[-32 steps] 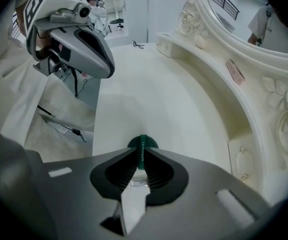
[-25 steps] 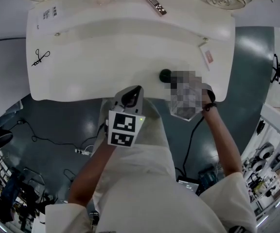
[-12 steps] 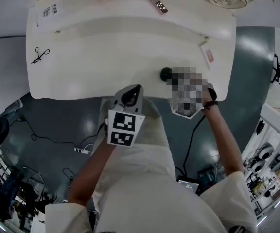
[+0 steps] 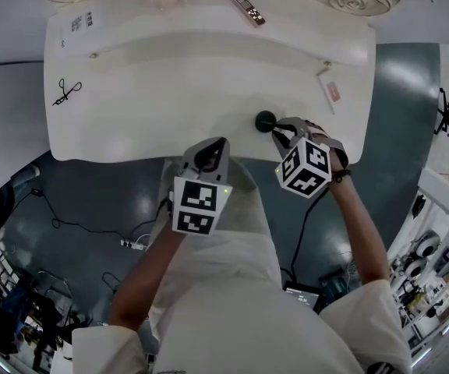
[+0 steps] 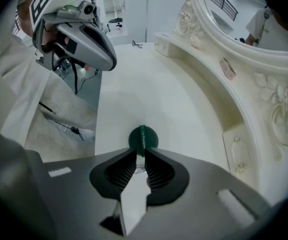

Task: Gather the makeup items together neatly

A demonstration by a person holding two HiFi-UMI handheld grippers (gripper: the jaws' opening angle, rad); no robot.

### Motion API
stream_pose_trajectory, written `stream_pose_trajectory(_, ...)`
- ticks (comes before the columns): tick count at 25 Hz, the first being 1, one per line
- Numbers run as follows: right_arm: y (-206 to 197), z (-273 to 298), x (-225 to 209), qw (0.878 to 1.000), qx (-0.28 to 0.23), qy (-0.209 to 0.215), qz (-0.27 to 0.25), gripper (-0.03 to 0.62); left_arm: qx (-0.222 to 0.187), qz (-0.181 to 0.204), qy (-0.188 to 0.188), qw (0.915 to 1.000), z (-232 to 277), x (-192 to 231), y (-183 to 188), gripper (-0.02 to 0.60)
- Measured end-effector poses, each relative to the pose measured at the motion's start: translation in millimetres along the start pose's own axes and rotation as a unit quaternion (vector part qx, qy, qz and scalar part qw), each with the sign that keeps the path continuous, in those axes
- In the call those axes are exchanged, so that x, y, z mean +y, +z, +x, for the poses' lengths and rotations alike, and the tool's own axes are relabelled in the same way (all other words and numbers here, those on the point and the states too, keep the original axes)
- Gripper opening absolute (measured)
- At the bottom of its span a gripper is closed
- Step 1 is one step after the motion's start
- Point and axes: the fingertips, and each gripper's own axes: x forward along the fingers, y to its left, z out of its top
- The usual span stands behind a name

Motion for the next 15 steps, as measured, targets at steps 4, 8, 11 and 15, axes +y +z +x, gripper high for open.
stream_pose_trajectory(4, 5, -9, 1, 0.998, -0.039, -0.009, 0.039, 0.043, -0.003, 0.008, 0.0, 1.0, 0, -3, 7, -0.005)
stream_pose_trajectory(8, 13, -24, 2, 0.991, -0.092, -0.023, 0.092, 0.016, -0.006, 0.016, -0.001, 0.9998, -1, -9, 15, -0.005)
stream_pose_trajectory(11, 17, -34, 3, 0.984, -0.125, -0.036, 0.117, 0.006, -0.007, 0.027, -0.002, 0.9996, -1, -13, 21, -0.005)
stream_pose_trajectory(15, 19, -47, -1, 0.971, -0.169, -0.066, 0.157, 0.003, -0.01, 0.043, -0.006, 0.999, 1, -21, 31, -0.005)
